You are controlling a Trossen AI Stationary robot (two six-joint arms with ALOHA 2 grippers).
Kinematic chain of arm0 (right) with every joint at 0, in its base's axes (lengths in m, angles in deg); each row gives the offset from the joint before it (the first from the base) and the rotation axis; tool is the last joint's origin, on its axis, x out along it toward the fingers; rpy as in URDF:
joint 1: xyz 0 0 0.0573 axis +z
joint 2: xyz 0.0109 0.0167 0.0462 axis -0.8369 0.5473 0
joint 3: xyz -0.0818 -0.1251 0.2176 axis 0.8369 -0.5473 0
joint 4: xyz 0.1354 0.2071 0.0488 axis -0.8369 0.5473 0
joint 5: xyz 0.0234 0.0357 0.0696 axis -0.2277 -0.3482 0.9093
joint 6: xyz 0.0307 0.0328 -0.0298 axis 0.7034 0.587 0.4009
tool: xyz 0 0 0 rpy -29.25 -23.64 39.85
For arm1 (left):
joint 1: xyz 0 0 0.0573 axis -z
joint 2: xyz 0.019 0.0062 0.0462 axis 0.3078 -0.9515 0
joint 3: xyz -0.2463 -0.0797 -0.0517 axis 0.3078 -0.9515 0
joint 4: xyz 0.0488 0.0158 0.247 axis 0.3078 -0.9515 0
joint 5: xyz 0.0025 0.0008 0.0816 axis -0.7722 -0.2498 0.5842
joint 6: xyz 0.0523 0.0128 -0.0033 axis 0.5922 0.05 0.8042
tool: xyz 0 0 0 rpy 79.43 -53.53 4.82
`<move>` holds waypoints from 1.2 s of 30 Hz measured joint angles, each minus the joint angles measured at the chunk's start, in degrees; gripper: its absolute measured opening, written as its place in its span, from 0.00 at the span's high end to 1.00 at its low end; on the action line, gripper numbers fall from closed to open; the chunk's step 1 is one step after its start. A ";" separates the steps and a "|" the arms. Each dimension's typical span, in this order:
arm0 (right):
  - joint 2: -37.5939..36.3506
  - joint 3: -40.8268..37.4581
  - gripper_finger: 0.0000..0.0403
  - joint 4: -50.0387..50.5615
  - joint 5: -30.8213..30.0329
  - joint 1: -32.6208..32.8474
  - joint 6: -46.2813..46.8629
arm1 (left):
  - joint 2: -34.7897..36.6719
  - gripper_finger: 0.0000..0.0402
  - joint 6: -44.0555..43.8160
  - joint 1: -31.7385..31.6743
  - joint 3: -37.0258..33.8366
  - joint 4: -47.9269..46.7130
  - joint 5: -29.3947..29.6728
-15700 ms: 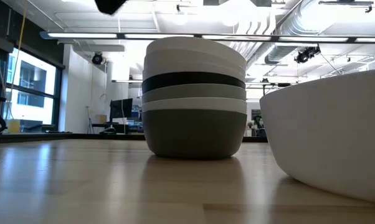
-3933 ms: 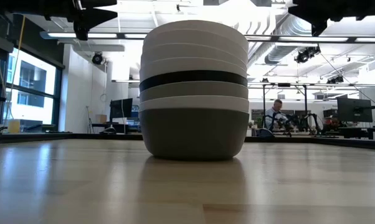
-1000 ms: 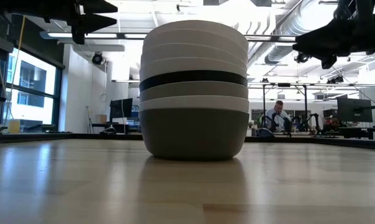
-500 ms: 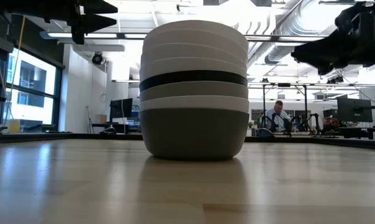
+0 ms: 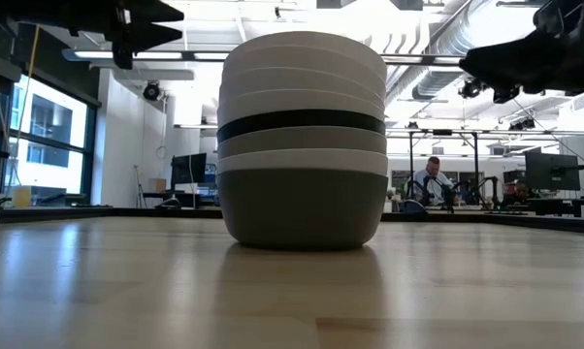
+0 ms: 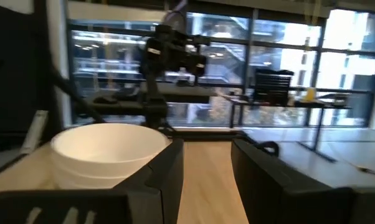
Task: Nest bowls inside each other
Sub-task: Return to Home Position
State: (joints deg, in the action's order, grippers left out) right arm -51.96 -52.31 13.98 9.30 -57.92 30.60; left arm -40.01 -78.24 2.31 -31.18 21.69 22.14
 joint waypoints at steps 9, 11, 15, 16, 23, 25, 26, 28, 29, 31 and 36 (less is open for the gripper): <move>0.01 -0.02 0.69 1.79 5.63 0.00 2.19 | -0.95 0.56 1.47 0.05 -0.53 0.82 -9.90; 0.02 -0.04 0.69 1.77 5.63 0.00 2.74 | -1.17 0.56 2.51 0.09 -2.35 3.43 -10.78; 0.02 -0.04 0.69 1.72 5.65 0.00 4.29 | -1.44 0.56 3.77 0.42 -9.15 13.66 -10.87; 0.02 -0.04 0.69 1.47 5.65 0.00 4.30 | -1.42 0.56 3.31 0.42 -10.82 16.23 -10.68; 0.01 -0.07 0.69 -1.18 4.88 -0.02 4.13 | -0.09 0.56 2.18 0.53 -15.84 23.12 -9.33; 0.00 -0.07 0.69 -0.75 4.37 -0.02 4.44 | 0.11 0.56 2.70 1.04 -16.31 23.09 -8.36; 0.01 -0.07 0.69 -0.68 4.19 -0.02 4.78 | 0.11 0.56 3.00 1.46 -16.45 23.35 -7.84; 0.02 -0.09 0.69 -0.47 3.81 -0.02 5.19 | 0.11 0.56 3.83 2.38 -16.65 24.12 -7.01; 0.02 -0.09 0.69 -0.40 3.79 -0.02 5.20 | 0.11 0.56 4.34 2.91 -16.65 24.85 -6.62; 0.02 -0.09 0.69 -0.42 3.79 -0.02 5.20 | 0.13 0.56 5.65 3.98 -16.65 26.57 -5.63; -0.01 -0.09 0.69 -0.87 3.79 -0.02 5.28 | 0.13 0.56 8.55 6.13 -16.65 29.51 -3.58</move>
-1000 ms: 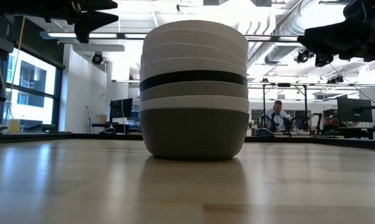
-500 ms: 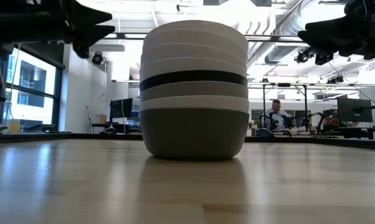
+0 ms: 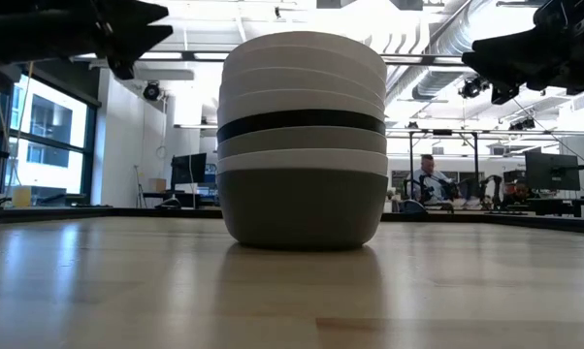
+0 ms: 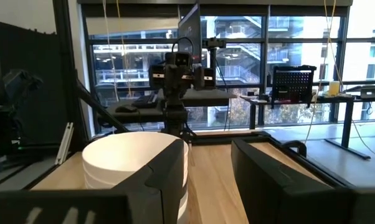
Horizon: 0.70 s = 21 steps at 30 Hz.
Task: Nest bowls inside each other
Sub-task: Return to Home Position
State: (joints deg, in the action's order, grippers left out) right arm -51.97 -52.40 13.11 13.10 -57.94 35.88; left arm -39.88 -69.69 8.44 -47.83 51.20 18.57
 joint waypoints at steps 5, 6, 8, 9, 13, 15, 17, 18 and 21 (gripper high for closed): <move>0.02 -0.02 0.69 0.01 0.00 0.00 0.53 | -0.02 0.56 1.28 1.33 -0.05 0.08 0.47; 0.02 -0.02 0.69 0.03 0.00 0.00 0.53 | -0.02 0.56 1.50 1.37 -0.49 0.34 0.51; 0.02 -0.02 0.69 0.03 0.15 0.02 0.57 | 0.00 0.56 1.01 1.37 -2.49 3.24 0.62; 0.02 -0.02 0.69 0.01 0.52 0.02 0.81 | -0.04 0.56 0.52 1.37 -3.93 6.32 0.58; 0.02 -0.02 0.69 0.03 1.60 0.02 1.95 | 0.08 0.56 0.51 1.37 -4.40 7.94 0.73; 0.00 -0.02 0.69 -0.01 1.90 0.02 2.38 | -0.08 0.56 0.95 1.29 -4.42 8.24 0.69; 0.02 -0.04 0.69 -0.01 2.01 0.02 2.50 | -0.02 0.56 1.28 1.26 -4.42 8.21 0.20; 0.04 -0.04 0.69 -0.03 2.03 0.02 2.50 | -0.02 0.56 1.45 1.26 -4.42 8.27 0.15; 0.04 -0.04 0.69 -0.69 2.32 0.02 2.36 | -0.01 0.56 1.85 1.26 -4.42 8.55 0.13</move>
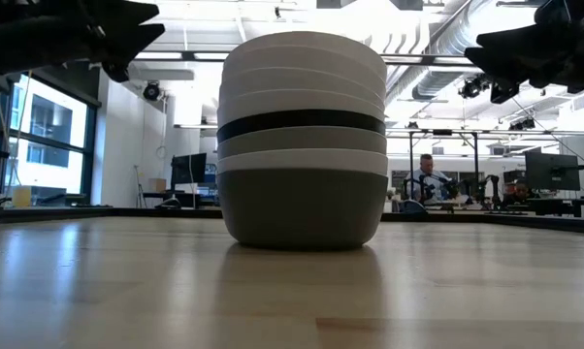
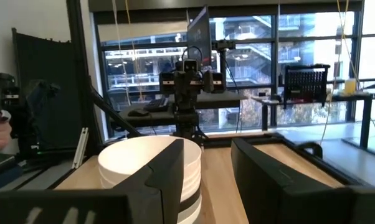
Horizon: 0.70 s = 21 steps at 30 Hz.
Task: Nest bowls inside each other
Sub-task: Return to Home Position
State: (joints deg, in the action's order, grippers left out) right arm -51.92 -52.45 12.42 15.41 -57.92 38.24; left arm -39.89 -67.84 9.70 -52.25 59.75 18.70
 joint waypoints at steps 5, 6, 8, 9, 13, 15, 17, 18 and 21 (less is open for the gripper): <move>0.00 0.00 0.69 1.47 1.26 0.00 -0.92 | 0.06 0.56 1.47 0.00 0.00 -4.26 -2.46; 0.00 0.00 0.69 2.68 1.45 0.00 -0.82 | 0.02 0.56 0.67 -0.01 0.00 -7.35 -1.72; 0.00 0.00 0.69 5.12 1.49 0.00 -0.16 | -0.10 0.57 -1.69 -0.08 -0.02 -12.53 -1.04; 0.00 0.00 0.69 6.26 1.53 0.00 0.67 | -0.08 0.58 -2.64 -0.05 -0.04 -14.56 -1.33; 0.00 0.00 0.69 10.36 1.59 0.00 2.74 | -0.18 0.62 -3.72 -0.02 -0.04 -19.39 -3.48; 0.00 0.00 0.69 12.36 1.59 0.00 4.13 | -0.16 0.64 -3.78 -0.02 -0.04 -21.06 -3.89; 0.03 0.02 0.69 13.90 1.57 0.00 5.99 | -0.18 0.65 -3.80 -0.04 -0.04 -22.05 -5.17; 0.06 0.04 0.69 13.92 1.62 0.00 7.15 | -0.17 0.66 -3.76 -0.04 -0.04 -21.96 -5.87; 0.02 0.04 0.69 13.58 2.92 0.00 9.76 | 1.03 0.67 -1.04 -0.02 -0.04 -21.71 -5.83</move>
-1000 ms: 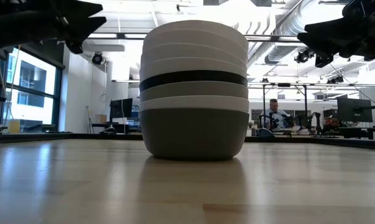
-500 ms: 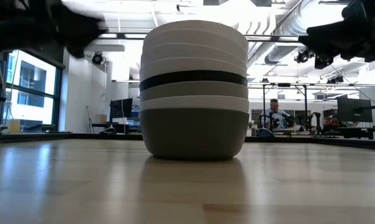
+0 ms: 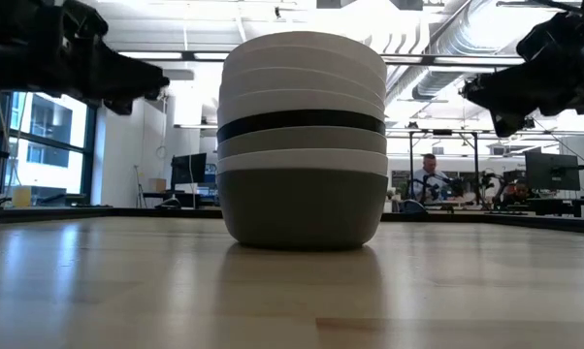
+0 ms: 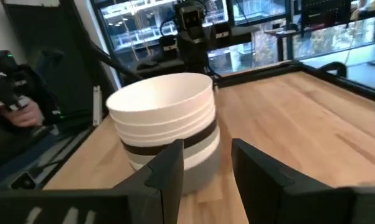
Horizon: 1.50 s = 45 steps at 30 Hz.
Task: Nest bowls inside each other
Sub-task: Return to Home Position
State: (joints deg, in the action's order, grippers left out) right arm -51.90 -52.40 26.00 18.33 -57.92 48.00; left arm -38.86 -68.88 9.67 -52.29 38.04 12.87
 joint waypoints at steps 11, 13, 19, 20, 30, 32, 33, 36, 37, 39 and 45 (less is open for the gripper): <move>0.00 0.04 0.69 -8.46 0.45 0.02 -4.39 | 18.92 0.68 14.17 -0.02 0.02 -0.78 0.70; 0.00 0.04 0.69 -9.80 0.45 0.02 -5.00 | 22.88 0.68 14.18 -0.02 0.02 -2.81 0.02; -0.02 0.04 0.69 -13.77 0.73 0.02 -6.83 | 27.32 0.68 14.73 0.00 0.40 -4.31 -0.42; -0.02 0.04 0.69 -13.92 0.73 0.02 -7.19 | 27.16 0.68 15.05 0.00 0.61 -4.36 -0.58; -0.02 0.07 0.69 -13.54 3.55 0.02 -12.11 | 27.33 0.68 14.19 0.00 0.59 -8.05 -3.28; -0.02 0.07 0.69 -12.92 4.63 0.02 -14.05 | 27.33 0.68 14.66 -0.02 0.59 -9.42 -4.58; -0.02 0.07 0.69 -12.58 4.88 0.02 -14.81 | 27.31 0.68 14.68 -0.01 0.59 -10.12 -5.07; -0.02 0.07 0.69 -11.88 5.05 0.02 -17.14 | 27.31 0.68 14.64 -0.02 0.59 -10.91 -5.99; -0.02 0.07 0.69 -11.91 5.19 0.02 -18.00 | 27.31 0.68 14.64 0.00 0.59 -11.08 -6.16; -0.02 0.09 0.69 -12.23 6.42 0.02 -19.41 | 27.31 0.68 14.71 -0.01 0.59 -11.06 -6.21; -0.02 0.09 0.69 -12.23 7.88 0.02 -21.12 | 27.31 0.68 14.83 -0.02 0.59 -10.66 -6.21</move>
State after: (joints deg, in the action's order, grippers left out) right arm -51.92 -52.31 13.77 26.21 -57.90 26.87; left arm -11.55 -54.05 9.65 -51.70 27.39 6.66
